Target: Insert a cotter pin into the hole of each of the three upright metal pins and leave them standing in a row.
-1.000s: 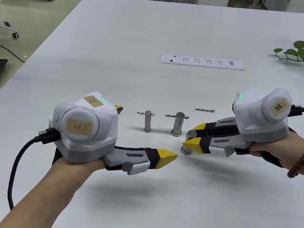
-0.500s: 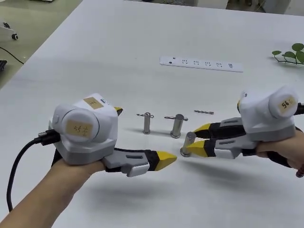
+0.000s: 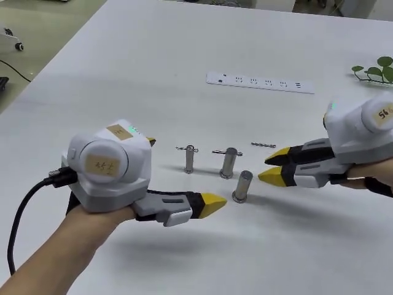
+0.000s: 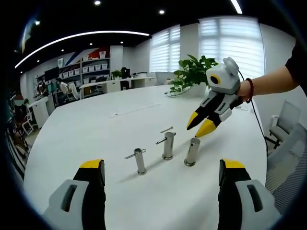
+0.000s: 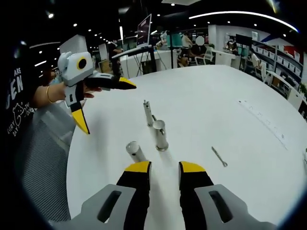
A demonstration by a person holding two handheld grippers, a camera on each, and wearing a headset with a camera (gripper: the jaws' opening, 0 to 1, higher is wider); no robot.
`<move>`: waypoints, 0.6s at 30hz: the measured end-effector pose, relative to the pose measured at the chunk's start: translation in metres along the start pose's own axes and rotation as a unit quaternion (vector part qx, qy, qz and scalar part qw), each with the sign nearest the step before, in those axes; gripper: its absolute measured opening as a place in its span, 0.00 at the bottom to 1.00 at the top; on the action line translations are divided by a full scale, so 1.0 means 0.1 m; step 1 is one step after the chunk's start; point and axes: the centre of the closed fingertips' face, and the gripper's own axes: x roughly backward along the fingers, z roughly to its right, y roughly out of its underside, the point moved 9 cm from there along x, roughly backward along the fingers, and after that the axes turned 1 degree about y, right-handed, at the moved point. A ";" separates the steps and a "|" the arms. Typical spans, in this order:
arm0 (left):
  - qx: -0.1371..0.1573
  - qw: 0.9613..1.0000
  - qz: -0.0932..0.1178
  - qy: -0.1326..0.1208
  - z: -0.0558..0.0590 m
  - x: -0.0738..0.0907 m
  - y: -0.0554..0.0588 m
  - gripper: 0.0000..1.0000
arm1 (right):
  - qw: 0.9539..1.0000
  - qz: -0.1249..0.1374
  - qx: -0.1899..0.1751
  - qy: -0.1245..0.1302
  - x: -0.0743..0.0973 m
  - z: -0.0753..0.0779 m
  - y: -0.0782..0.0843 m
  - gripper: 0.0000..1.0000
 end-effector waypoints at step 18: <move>0.001 1.000 -0.004 0.006 0.02 0.00 0.00 0.95 | 0.993 -0.095 0.032 0.057 -0.10 0.53 -0.04 0.13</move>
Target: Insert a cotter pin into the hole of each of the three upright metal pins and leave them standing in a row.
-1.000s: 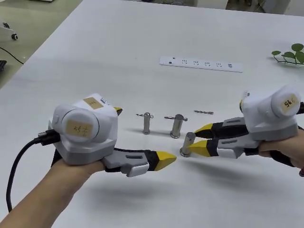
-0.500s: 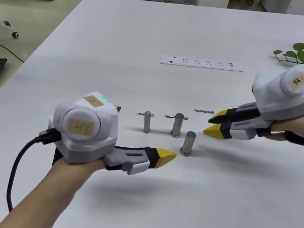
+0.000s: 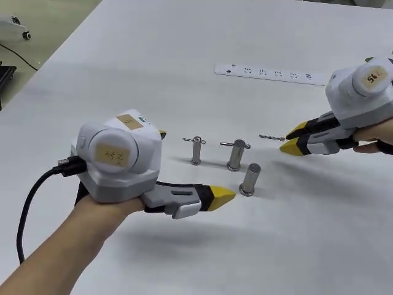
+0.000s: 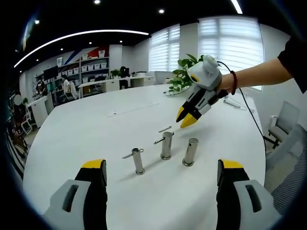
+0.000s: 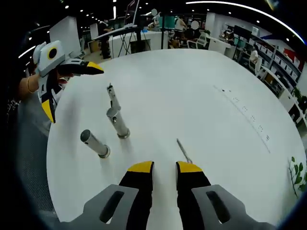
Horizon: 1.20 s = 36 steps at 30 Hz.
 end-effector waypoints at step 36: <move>0.004 1.000 0.002 0.001 0.00 0.01 0.01 0.90 | 0.995 -0.087 0.046 -0.020 -0.41 0.45 0.02 0.01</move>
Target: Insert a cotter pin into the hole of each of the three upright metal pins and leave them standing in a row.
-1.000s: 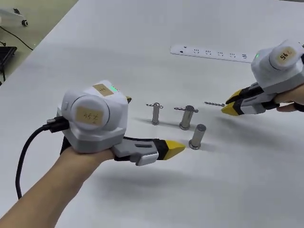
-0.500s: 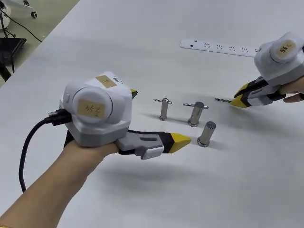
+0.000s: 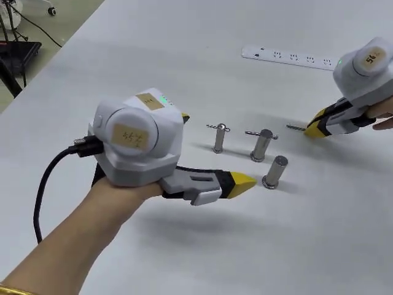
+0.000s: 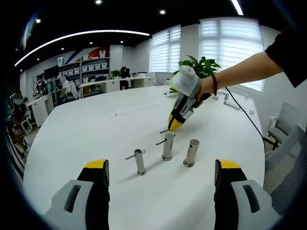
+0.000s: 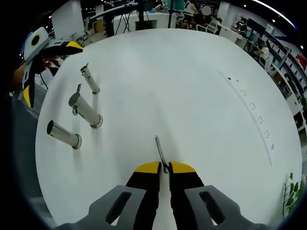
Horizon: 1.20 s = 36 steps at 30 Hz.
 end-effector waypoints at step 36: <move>-0.004 1.000 -0.008 0.003 -0.01 -0.01 0.01 0.80 | 0.990 0.058 0.123 0.041 0.14 -0.31 -0.34 0.00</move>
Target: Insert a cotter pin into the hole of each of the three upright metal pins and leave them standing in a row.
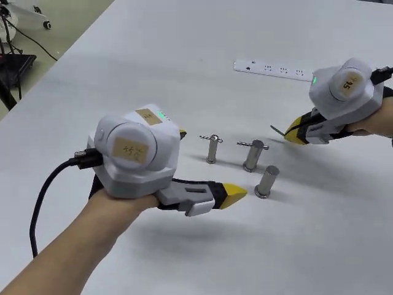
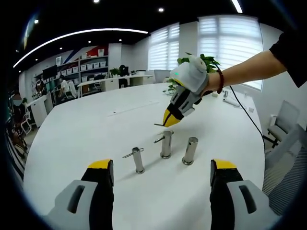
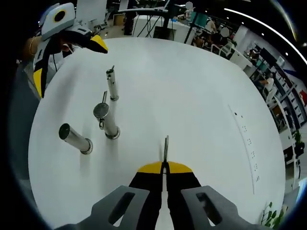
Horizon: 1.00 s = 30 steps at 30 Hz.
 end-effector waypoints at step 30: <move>0.113 0.992 -0.002 0.052 0.10 -0.16 -0.27 0.37 | 0.990 0.077 0.107 0.049 0.61 -0.64 -0.25 0.00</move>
